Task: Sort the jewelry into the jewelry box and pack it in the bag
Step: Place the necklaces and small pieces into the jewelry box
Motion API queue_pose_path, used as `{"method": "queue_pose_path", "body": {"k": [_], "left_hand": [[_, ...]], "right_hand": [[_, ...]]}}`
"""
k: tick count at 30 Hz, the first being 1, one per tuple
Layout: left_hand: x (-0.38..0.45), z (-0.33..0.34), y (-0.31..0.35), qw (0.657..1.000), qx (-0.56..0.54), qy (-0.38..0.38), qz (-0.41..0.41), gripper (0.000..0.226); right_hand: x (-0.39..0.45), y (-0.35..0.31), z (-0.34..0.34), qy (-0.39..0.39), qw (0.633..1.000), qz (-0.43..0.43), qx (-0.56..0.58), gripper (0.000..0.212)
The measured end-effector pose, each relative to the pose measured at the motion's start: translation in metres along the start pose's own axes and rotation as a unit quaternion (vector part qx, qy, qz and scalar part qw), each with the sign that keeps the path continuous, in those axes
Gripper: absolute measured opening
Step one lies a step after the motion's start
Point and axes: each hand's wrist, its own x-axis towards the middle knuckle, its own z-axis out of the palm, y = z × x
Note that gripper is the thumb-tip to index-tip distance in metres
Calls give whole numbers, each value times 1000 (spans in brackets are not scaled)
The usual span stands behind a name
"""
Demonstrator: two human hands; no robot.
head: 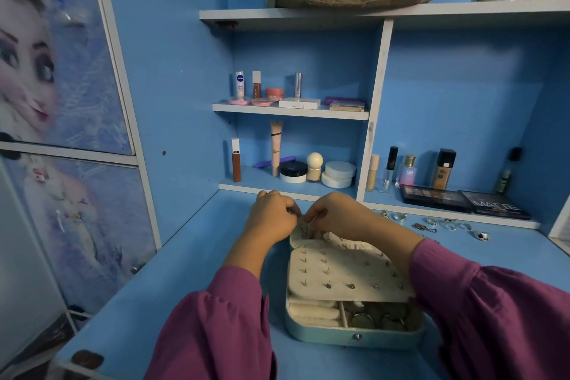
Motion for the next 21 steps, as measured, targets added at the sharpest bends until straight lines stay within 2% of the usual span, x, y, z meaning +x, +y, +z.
{"method": "queue_pose_path", "body": {"k": [2, 5, 8, 11, 15, 18, 21], "left_hand": [[-3, -5, 0, 999, -35, -12, 1, 34], [-5, -10, 0, 995, -71, -63, 15, 30], [-8, -9, 3, 992, -58, -110, 37, 20], [-8, -6, 4, 988, -25, -138, 60, 19], [-6, -2, 7, 988, 2, -144, 54, 26], [-3, -1, 6, 989, -10, -146, 24, 20], [-1, 0, 4, 989, -17, -148, 15, 19]], "right_hand": [[-3, 3, -6, 8, 1000, 12, -16, 24], [-10, 10, -15, -36, 997, 38, -51, 17], [-16, 18, -18, -61, 995, 53, -57, 13], [-19, 22, -16, -55, 996, 56, -38, 11], [-20, 24, -10, -49, 997, 50, -44, 8], [-20, 26, -8, -58, 995, 46, -60, 17], [-21, 27, -11, -66, 995, 32, -63, 13]]}}
